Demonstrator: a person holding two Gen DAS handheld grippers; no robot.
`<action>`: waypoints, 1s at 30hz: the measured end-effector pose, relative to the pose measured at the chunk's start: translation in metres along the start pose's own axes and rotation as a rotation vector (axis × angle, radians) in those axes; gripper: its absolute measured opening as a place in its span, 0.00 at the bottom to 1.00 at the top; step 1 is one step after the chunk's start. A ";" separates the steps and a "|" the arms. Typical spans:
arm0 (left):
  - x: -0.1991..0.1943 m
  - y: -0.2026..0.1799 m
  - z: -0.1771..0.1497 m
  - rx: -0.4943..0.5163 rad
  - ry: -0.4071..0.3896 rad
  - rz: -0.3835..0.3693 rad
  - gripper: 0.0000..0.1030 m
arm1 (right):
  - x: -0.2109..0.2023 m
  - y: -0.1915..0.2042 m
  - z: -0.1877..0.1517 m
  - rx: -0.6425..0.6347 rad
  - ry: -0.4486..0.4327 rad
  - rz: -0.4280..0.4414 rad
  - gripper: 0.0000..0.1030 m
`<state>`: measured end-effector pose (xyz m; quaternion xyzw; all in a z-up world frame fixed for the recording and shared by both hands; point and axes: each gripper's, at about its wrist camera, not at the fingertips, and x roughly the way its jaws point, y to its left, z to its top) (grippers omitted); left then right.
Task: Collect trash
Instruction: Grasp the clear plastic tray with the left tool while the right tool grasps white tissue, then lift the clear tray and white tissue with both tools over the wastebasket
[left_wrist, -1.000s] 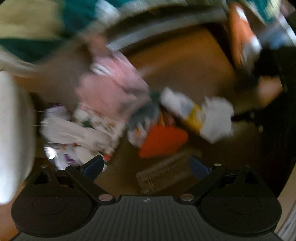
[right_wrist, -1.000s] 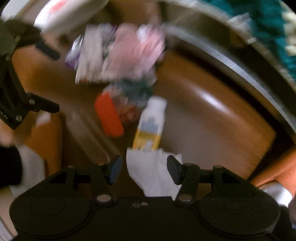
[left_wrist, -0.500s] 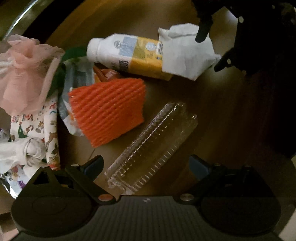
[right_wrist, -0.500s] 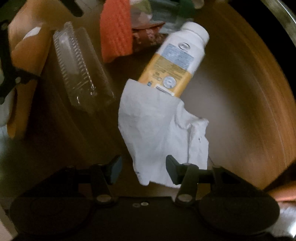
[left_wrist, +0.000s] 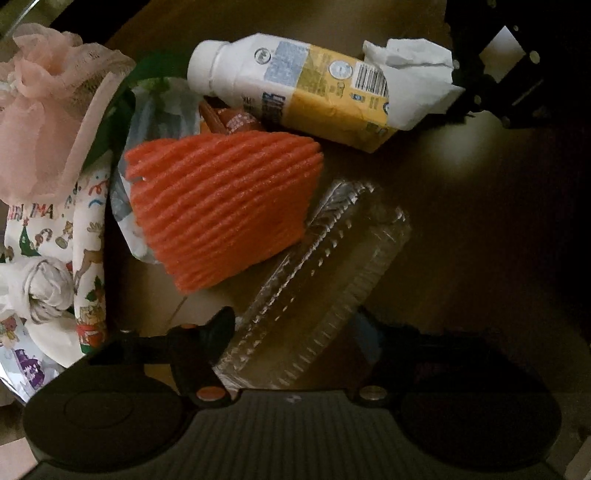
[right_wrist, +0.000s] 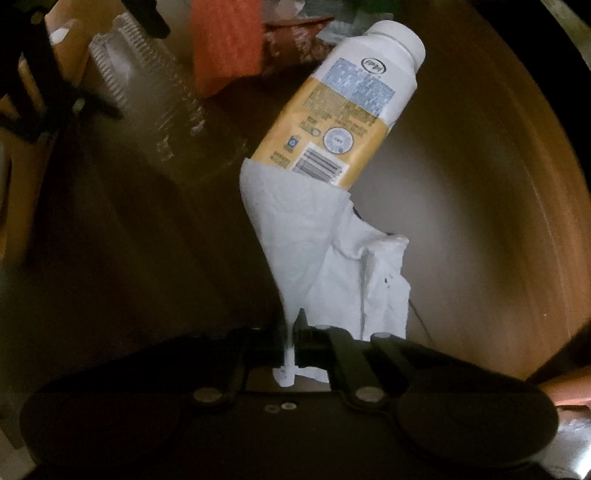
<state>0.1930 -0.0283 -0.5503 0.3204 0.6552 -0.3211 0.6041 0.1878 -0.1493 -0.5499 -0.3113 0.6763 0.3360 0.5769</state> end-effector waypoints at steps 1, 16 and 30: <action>-0.002 0.002 0.001 0.002 -0.003 -0.003 0.56 | -0.002 0.000 -0.001 0.002 0.006 0.000 0.02; -0.087 0.030 -0.005 0.020 -0.085 -0.088 0.54 | -0.102 -0.022 0.005 0.178 -0.087 -0.035 0.01; -0.260 0.029 0.000 -0.152 -0.283 0.073 0.54 | -0.260 -0.010 -0.032 0.288 -0.447 -0.098 0.01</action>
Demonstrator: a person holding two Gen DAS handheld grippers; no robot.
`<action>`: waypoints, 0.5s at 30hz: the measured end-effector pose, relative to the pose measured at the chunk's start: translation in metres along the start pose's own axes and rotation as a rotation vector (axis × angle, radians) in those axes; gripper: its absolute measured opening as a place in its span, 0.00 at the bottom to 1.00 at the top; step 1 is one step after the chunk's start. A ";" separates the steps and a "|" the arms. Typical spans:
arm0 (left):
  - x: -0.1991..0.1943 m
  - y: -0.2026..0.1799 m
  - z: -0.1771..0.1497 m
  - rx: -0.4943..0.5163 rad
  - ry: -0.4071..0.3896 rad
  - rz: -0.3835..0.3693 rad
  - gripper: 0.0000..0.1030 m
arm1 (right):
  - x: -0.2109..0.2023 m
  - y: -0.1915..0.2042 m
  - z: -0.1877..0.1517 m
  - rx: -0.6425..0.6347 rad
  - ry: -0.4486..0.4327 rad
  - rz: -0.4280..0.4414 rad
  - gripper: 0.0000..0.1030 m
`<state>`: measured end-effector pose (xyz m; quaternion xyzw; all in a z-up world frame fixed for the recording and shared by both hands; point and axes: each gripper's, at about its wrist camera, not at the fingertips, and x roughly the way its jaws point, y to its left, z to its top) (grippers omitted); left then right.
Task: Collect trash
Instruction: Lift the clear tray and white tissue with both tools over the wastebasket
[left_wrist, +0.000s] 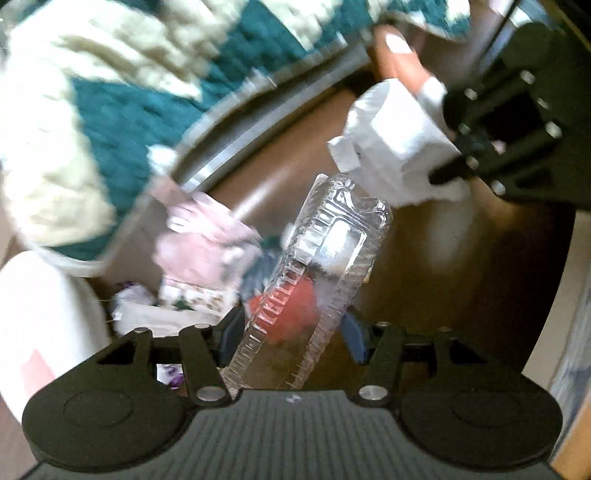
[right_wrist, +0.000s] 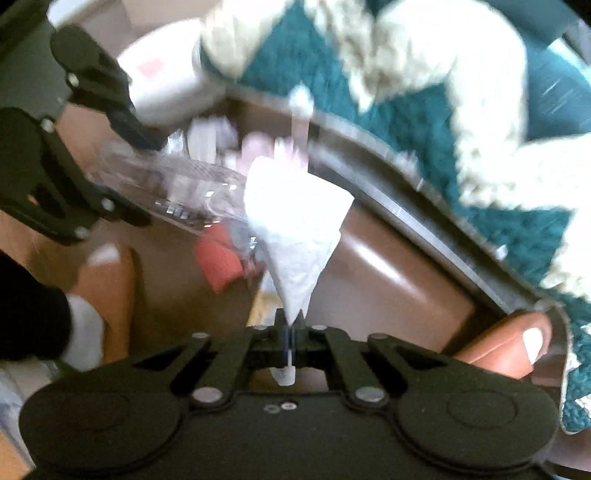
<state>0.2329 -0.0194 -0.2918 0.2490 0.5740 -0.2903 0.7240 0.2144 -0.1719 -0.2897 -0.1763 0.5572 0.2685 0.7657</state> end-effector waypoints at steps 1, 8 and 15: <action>-0.012 0.000 0.003 -0.017 -0.020 0.018 0.54 | -0.013 0.000 0.002 0.006 -0.032 0.000 0.01; -0.098 -0.008 0.010 -0.192 -0.167 0.127 0.55 | -0.109 0.009 0.013 -0.044 -0.254 -0.036 0.01; -0.168 -0.032 0.013 -0.324 -0.292 0.225 0.55 | -0.181 0.008 0.012 -0.048 -0.400 -0.077 0.01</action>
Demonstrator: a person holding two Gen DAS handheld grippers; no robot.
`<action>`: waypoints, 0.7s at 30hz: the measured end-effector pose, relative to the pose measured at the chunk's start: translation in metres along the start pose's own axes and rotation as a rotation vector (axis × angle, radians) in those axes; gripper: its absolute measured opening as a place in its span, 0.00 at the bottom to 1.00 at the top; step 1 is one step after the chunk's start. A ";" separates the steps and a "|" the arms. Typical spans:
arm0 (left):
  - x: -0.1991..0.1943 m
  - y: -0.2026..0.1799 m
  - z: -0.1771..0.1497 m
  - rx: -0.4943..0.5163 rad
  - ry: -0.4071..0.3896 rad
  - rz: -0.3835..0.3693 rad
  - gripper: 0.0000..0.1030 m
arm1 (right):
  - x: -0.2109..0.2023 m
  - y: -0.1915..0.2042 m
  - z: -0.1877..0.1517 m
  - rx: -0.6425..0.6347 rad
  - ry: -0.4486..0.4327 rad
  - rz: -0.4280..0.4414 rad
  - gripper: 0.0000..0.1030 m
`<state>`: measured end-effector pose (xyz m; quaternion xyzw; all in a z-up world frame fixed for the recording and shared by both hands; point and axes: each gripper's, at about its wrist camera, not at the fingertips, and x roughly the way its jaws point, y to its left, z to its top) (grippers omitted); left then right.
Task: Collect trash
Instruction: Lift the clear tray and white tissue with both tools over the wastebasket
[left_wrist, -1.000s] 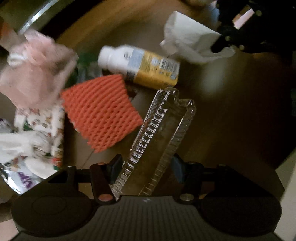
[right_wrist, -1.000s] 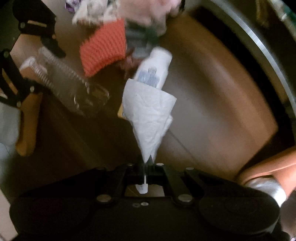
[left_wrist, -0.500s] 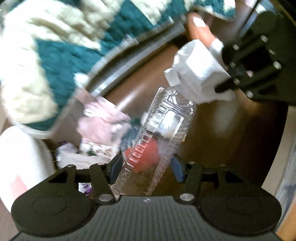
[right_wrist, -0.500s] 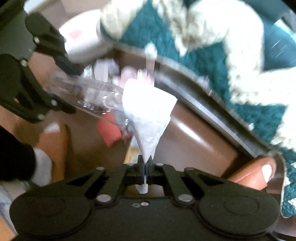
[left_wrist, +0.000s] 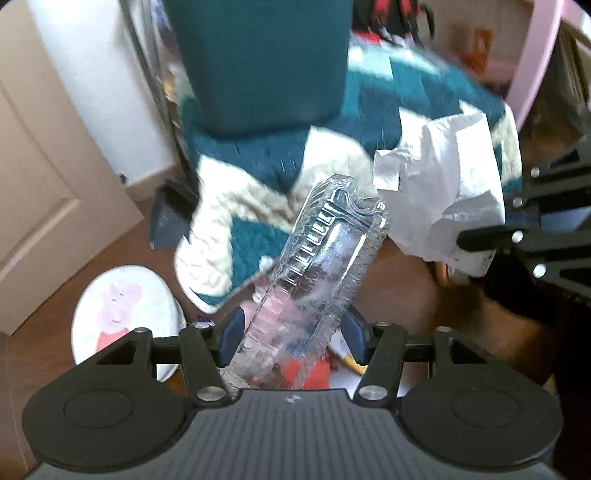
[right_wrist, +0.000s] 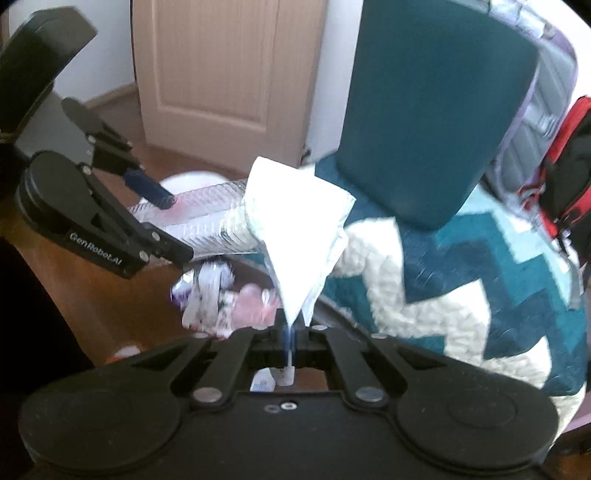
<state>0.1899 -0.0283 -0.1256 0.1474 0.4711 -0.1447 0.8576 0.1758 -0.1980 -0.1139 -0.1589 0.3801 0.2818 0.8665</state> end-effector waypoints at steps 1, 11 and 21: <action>-0.009 -0.001 0.002 -0.014 -0.015 0.008 0.55 | -0.008 -0.002 0.003 0.006 -0.018 0.001 0.01; -0.101 0.006 0.054 -0.209 -0.208 0.061 0.55 | -0.092 -0.018 0.055 -0.078 -0.207 -0.079 0.01; -0.162 0.012 0.134 -0.281 -0.389 0.102 0.55 | -0.130 -0.060 0.129 -0.083 -0.364 -0.185 0.01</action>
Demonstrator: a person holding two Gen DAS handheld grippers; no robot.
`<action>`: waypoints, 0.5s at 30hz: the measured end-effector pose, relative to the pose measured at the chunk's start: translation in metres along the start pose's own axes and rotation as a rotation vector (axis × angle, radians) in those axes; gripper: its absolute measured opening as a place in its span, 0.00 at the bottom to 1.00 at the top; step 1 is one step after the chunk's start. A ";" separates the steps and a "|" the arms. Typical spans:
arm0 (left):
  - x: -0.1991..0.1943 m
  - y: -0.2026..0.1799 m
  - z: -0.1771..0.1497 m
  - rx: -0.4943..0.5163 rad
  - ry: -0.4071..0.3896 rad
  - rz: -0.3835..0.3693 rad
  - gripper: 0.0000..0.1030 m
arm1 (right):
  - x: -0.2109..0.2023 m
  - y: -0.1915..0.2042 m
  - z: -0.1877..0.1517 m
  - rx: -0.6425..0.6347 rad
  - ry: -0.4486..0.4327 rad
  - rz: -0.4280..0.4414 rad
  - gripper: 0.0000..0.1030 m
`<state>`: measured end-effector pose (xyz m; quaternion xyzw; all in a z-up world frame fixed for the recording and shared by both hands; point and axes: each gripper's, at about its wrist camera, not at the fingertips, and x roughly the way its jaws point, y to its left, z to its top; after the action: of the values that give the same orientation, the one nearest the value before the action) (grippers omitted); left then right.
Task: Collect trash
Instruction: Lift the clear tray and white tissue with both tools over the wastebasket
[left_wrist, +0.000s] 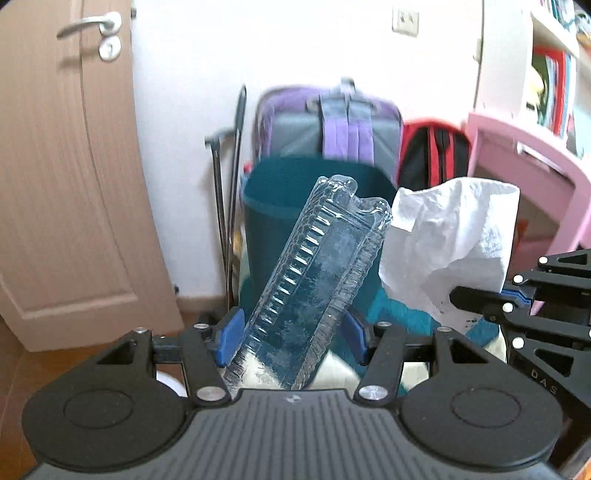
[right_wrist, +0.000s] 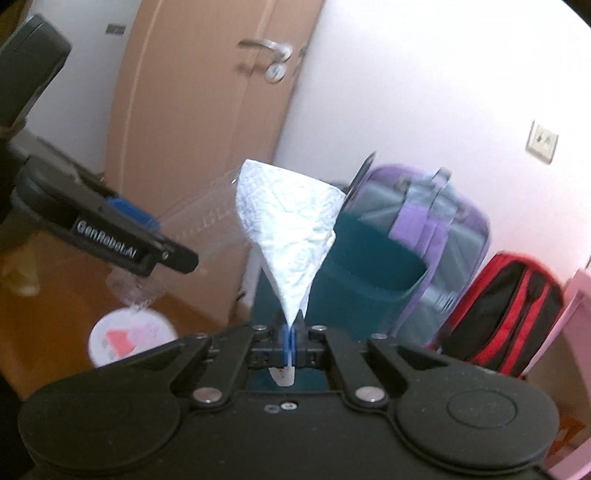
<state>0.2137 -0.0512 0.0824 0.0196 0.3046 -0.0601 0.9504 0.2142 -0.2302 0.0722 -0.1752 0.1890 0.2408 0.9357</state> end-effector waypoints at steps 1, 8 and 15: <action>0.000 -0.001 0.009 -0.007 -0.009 0.006 0.55 | 0.002 -0.007 0.009 0.003 -0.016 -0.011 0.01; 0.011 -0.001 0.078 -0.065 -0.072 0.021 0.55 | 0.022 -0.045 0.052 0.036 -0.086 -0.049 0.00; 0.046 -0.005 0.132 -0.100 -0.086 0.023 0.55 | 0.056 -0.064 0.064 0.064 -0.071 -0.042 0.00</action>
<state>0.3267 -0.0706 0.1629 -0.0271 0.2658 -0.0344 0.9630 0.3101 -0.2350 0.1183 -0.1404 0.1596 0.2208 0.9519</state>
